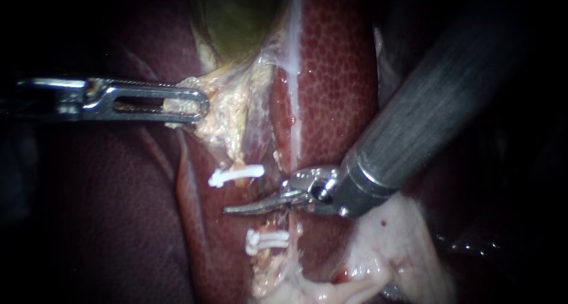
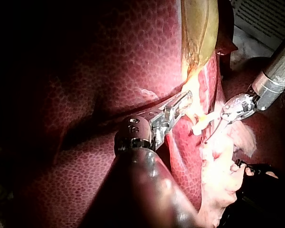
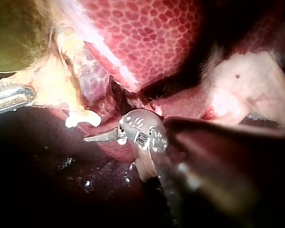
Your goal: Go back from the cut left tube
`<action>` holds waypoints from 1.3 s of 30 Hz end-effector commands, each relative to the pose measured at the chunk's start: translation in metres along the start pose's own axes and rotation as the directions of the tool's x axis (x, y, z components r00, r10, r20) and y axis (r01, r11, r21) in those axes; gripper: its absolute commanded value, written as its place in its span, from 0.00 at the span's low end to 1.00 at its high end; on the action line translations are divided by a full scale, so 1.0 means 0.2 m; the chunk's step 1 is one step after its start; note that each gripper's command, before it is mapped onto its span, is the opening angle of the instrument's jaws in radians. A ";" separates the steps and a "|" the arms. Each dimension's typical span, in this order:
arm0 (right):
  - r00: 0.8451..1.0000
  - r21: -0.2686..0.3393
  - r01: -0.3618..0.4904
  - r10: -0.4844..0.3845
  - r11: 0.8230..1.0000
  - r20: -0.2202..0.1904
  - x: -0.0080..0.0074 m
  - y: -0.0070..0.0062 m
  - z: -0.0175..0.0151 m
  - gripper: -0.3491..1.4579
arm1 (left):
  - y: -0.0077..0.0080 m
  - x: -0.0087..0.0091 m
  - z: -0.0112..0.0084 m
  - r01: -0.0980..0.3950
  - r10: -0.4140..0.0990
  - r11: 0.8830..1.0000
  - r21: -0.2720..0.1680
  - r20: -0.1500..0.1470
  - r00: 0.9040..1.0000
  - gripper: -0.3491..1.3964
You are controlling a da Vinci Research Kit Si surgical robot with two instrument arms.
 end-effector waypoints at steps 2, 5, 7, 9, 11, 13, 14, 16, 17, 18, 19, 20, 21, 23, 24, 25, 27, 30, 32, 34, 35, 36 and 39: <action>1.000 0.001 0.000 0.000 1.000 -0.002 0.000 0.000 0.001 0.00 | 0.000 0.000 0.000 -0.001 0.001 1.000 0.000 0.000 1.000 0.10; 1.000 0.000 0.000 0.000 1.000 -0.002 0.000 0.000 0.002 0.00 | 0.000 0.000 0.000 -0.001 0.001 1.000 0.000 0.000 1.000 0.10; 1.000 0.001 0.000 0.000 1.000 -0.002 0.000 0.000 0.002 0.00 | 0.000 0.000 0.000 -0.001 0.001 1.000 0.000 0.000 1.000 0.10; 1.000 0.000 0.000 0.000 1.000 -0.002 0.001 0.000 0.002 0.00 | 0.000 0.000 0.000 -0.001 0.001 1.000 0.000 0.000 1.000 0.10; 1.000 0.000 0.000 0.000 1.000 -0.003 0.001 0.000 0.003 0.00 | 0.000 0.000 0.000 -0.001 0.001 1.000 0.000 0.000 1.000 0.10; 1.000 -0.001 -0.001 0.001 1.000 -0.003 0.002 0.000 0.004 0.33 | 0.000 0.000 0.000 -0.001 0.001 1.000 0.000 0.000 1.000 0.10; 1.000 -0.002 0.017 -0.017 1.000 -0.003 0.002 -0.001 0.005 0.44 | 0.000 0.000 0.000 -0.001 0.001 1.000 0.000 0.000 1.000 0.10; 0.999 -0.002 0.040 -0.040 0.999 -0.005 0.003 -0.001 0.007 0.63 | 0.000 0.000 0.000 -0.001 0.001 1.000 0.000 0.000 1.000 0.10; 0.999 -0.001 0.052 -0.052 0.999 -0.007 0.004 -0.002 0.008 0.68 | 0.000 0.000 0.000 -0.001 0.001 1.000 0.000 0.000 1.000 0.10; 0.998 -0.001 0.065 -0.065 0.998 -0.009 0.004 -0.002 0.009 0.72 | 0.000 0.000 0.000 -0.001 0.001 1.000 0.000 0.000 1.000 0.10; 0.997 -0.001 0.077 -0.077 0.997 -0.009 0.004 -0.002 0.010 0.74 | 0.000 0.000 0.000 -0.001 0.001 1.000 0.000 0.000 1.000 0.10; 0.996 -0.001 0.084 -0.084 0.996 -0.008 0.004 -0.003 0.011 0.76 | 0.000 0.000 0.000 -0.001 0.001 1.000 0.000 0.000 1.000 0.10; 0.996 -0.001 0.091 -0.091 0.996 -0.007 0.004 -0.003 0.011 0.78 | 0.000 0.000 0.000 -0.001 0.001 1.000 0.000 0.000 1.000 0.10; 0.994 0.001 0.105 -0.105 0.994 -0.008 0.003 -0.004 0.013 0.82 | 0.000 0.000 0.000 -0.001 0.001 1.000 0.000 0.000 1.000 0.10; 0.993 0.001 0.118 -0.118 0.993 -0.010 0.003 -0.004 0.013 0.84 | 0.000 0.000 0.000 -0.001 0.001 1.000 0.000 0.000 1.000 0.10; 0.992 0.001 0.124 -0.124 0.992 -0.010 0.003 -0.004 0.014 0.85 | 0.000 0.000 0.000 -0.001 0.001 1.000 0.000 0.000 1.000 0.10; 0.990 0.002 0.143 -0.142 0.990 -0.011 0.002 -0.005 0.014 0.88 | 0.000 0.000 0.000 -0.001 0.001 1.000 -0.001 0.000 1.000 0.10; 0.983 0.006 0.185 -0.185 0.983 -0.016 0.002 -0.006 0.013 0.92 | 0.000 0.000 0.000 -0.001 0.001 1.000 0.000 0.000 1.000 0.10; 0.972 0.011 0.234 -0.234 0.972 -0.021 0.000 -0.007 0.011 0.95 | 0.000 0.000 0.000 -0.001 0.001 1.000 0.000 0.000 1.000 0.10; 0.960 -0.002 0.276 -0.276 0.961 -0.037 -0.003 -0.009 0.006 0.98 | 0.000 0.000 0.000 -0.001 0.001 1.000 0.000 0.000 1.000 0.10; 0.954 -0.024 0.294 -0.295 0.956 -0.050 -0.004 -0.010 0.004 0.98 | 0.000 0.000 0.000 -0.001 0.001 1.000 0.000 0.000 1.000 0.10; 0.950 -0.050 0.304 -0.307 0.951 -0.064 -0.006 -0.011 0.001 0.98 | 0.000 0.000 0.000 -0.001 0.001 1.000 0.000 0.000 1.000 0.10; 0.937 -0.111 0.332 -0.341 0.937 -0.077 -0.010 -0.014 -0.011 0.98 | 0.000 0.000 0.000 -0.001 0.001 1.000 0.000 0.000 1.000 0.10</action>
